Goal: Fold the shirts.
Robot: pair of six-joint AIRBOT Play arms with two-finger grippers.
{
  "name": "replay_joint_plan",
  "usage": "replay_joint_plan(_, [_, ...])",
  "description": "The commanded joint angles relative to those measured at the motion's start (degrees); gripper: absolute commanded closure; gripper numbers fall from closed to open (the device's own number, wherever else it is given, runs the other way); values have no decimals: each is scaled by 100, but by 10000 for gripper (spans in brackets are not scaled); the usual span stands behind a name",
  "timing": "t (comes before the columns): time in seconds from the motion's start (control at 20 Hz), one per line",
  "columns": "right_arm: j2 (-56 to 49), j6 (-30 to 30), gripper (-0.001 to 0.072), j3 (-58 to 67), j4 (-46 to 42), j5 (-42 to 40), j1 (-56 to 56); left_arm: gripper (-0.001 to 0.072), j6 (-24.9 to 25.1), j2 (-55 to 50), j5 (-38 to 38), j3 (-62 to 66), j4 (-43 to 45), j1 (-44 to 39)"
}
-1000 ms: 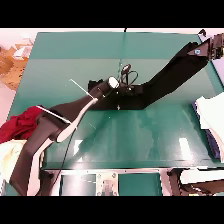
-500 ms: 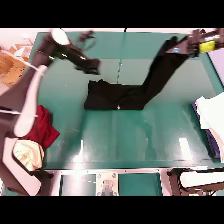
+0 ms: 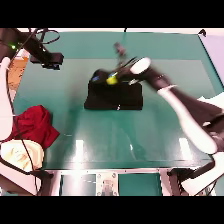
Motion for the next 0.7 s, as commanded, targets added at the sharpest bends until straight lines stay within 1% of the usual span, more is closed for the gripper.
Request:
replay_joint_plan(0.0, [-516, 22, 146, -122, 125, -1320, 597, 686, 199, 17, -37, -2, 133, 55])
replay_joint_plan(0.15, [2, 20, 146, -103, -31, -275, -472, 686, 282, 17, -52, -2, 136, 55])
replay_joint_plan(0.35, [728, 28, 146, -111, -586, 1582, -2284, 686, 282, 17, 52, -2, 133, 55])
replay_joint_plan(0.45, [787, 166, 146, -153, -887, 2457, -3088, 686, 282, 17, 52, -2, 133, 55])
replay_joint_plan(0.5, [787, 251, 146, -293, -1038, 2664, -3399, 686, 280, 17, 48, -2, 133, 55])
replay_joint_plan(0.55, [785, 260, 146, -566, -1086, 2693, -3652, 686, 280, 17, 48, -2, 133, 55])
replay_joint_plan(0.65, [741, 256, 146, -1228, -1075, 2540, -3908, 686, 278, 17, 52, -2, 133, 55])
